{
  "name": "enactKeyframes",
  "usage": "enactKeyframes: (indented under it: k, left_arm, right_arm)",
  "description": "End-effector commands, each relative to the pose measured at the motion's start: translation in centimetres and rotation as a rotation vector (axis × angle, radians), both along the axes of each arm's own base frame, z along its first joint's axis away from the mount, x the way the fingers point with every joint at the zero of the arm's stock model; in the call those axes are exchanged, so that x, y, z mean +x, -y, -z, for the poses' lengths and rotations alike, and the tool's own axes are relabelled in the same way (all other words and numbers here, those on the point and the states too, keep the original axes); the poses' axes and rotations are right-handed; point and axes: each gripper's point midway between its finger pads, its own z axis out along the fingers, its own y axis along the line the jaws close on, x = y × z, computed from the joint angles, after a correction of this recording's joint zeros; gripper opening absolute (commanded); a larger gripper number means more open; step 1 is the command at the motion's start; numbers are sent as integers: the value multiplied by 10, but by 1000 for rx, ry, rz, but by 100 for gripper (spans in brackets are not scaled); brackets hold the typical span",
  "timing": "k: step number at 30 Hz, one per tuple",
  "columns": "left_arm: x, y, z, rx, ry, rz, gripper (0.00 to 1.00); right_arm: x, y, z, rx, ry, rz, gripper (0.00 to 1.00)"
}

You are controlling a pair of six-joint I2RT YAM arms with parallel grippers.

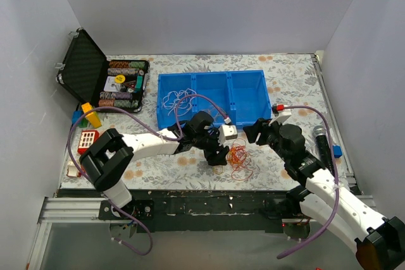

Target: Untangle the cables

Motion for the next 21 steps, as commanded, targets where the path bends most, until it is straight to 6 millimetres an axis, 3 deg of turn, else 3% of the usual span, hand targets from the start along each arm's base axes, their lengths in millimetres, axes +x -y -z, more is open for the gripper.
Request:
enactKeyframes:
  k: [1, 6, 9, 18, 21]
  left_arm:
    - [15, 16, -8, -38, 48, -11, 47]
    - [23, 13, -5, -14, 100, -9, 16]
    - [28, 10, -17, -16, 141, -23, 4]
    - [25, -5, -71, -38, 226, -26, 0]
    - [28, -11, -87, -47, 261, -54, 0]
  right_arm:
    - [0, 3, -7, -5, 35, 7, 63]
    - [-3, 2, -11, -13, 45, -13, 63]
    - [-8, -5, -12, -12, 63, -70, 66]
    - [-19, -26, 4, -15, 40, -215, 71]
    - [-24, -32, -1, -5, 75, -258, 72]
